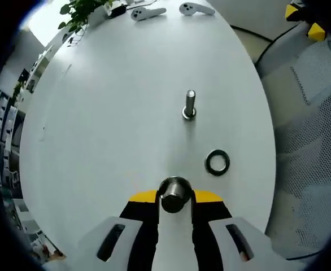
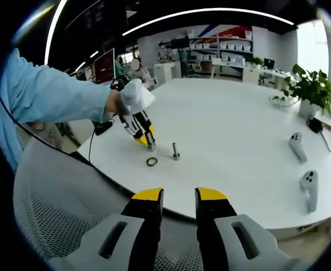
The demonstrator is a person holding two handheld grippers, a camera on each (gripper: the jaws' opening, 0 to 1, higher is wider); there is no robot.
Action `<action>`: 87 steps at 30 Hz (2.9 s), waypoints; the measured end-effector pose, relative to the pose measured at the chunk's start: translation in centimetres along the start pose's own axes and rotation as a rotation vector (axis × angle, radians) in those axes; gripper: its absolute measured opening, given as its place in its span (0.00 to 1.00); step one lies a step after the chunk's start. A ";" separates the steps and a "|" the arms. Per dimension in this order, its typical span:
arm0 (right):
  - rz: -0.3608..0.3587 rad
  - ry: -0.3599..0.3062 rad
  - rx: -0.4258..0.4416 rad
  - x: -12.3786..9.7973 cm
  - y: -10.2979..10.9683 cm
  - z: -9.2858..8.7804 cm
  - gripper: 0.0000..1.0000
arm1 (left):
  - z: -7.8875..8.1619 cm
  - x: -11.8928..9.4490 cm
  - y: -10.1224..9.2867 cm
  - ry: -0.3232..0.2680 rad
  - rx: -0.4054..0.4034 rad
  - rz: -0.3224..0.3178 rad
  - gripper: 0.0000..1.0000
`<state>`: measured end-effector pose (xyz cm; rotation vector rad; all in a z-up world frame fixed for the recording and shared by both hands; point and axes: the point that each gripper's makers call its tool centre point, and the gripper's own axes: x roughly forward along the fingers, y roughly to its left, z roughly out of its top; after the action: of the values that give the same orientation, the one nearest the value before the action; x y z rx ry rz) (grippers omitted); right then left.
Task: Place the washer onto the threaded stud by aligning its center hole with the stud, sliding it down to the base, and recovering from edge contact or off-axis alignment until the washer reaches the visible bottom stop.
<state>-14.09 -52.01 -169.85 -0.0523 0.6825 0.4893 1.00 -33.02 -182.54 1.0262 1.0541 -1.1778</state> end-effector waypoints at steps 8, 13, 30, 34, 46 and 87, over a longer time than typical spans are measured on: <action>0.005 -0.003 0.001 0.0 0.0 0.0 0.25 | -0.2 1.2 -0.2 0.035 0.015 -0.001 0.19; 0.008 -0.007 0.002 0.0 0.1 0.1 0.25 | -0.2 1.5 -0.3 0.030 0.016 0.004 0.21; 0.020 -0.015 -0.001 0.0 0.2 0.2 0.25 | -2.4 -0.9 -2.1 -0.016 -0.031 0.020 0.30; 0.021 -0.017 -0.005 0.1 0.2 0.3 0.25 | -3.0 -2.2 -3.2 -0.048 -0.066 0.004 0.31; 0.022 -0.009 -0.009 0.1 0.2 0.2 0.25 | -2.6 -3.7 -4.9 -0.138 -0.063 -0.005 0.32; 0.025 -0.013 -0.007 0.1 0.3 0.2 0.25 | 2.5 2.8 -5.7 -0.110 0.077 -0.073 0.32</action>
<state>-14.01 -51.71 -169.69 -0.0472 0.6694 0.5160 -4.26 -36.60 -185.13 0.9780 0.9722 -1.3280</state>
